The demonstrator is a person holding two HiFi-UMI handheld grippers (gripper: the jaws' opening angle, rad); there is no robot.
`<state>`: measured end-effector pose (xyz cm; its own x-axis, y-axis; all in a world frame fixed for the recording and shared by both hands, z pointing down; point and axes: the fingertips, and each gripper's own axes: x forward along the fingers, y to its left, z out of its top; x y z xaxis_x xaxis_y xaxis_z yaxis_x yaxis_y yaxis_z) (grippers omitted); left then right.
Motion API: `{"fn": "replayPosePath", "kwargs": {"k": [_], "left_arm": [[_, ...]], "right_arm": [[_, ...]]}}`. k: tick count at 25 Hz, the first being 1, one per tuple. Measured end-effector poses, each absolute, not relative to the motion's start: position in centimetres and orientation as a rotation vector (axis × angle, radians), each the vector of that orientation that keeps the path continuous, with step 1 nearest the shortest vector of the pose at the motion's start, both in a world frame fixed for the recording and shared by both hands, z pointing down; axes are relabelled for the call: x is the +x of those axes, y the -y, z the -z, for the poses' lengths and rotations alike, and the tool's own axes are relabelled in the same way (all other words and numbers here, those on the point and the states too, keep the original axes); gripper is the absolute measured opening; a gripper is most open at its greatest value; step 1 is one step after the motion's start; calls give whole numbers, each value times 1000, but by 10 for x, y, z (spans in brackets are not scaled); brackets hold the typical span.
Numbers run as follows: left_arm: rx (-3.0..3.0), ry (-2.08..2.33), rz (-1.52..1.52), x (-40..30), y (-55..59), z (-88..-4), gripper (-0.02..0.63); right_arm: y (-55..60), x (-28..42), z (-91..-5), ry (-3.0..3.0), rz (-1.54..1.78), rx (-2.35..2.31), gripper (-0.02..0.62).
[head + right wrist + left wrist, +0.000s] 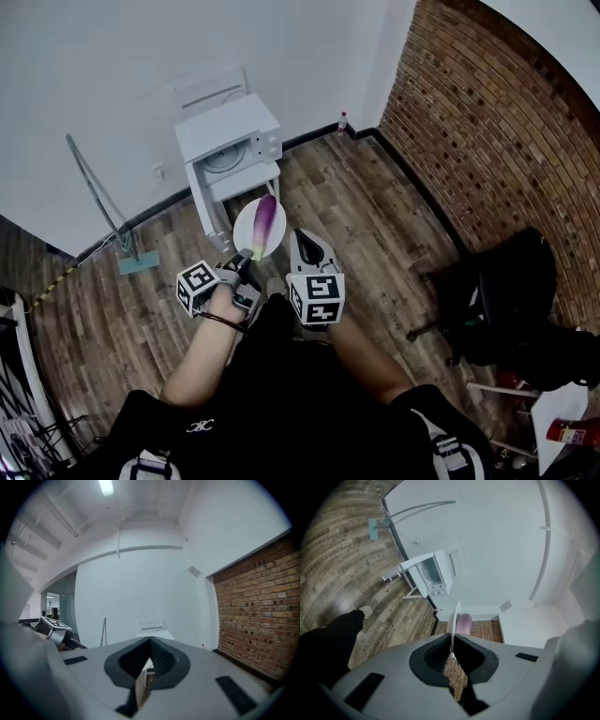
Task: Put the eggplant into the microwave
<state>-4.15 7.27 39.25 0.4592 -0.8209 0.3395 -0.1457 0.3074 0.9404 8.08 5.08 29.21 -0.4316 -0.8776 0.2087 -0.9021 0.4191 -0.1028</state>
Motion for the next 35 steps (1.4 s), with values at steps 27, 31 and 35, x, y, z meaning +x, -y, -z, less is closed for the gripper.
{"fn": "replayPosePath", "kwargs": {"k": [27,31,35], "left_arm": [[1153,1100,642,-89,199,-423,21],[1163,1108,677,-101,231,-428,21],[1133,1134,700,-113,248,-441,21]], "right_arm": [[249,32,-300,2593,-286,1388,11],[286,17,-308,2599,-290,1354,11],[307,2,-325,2598,-320,1285,11]]}}
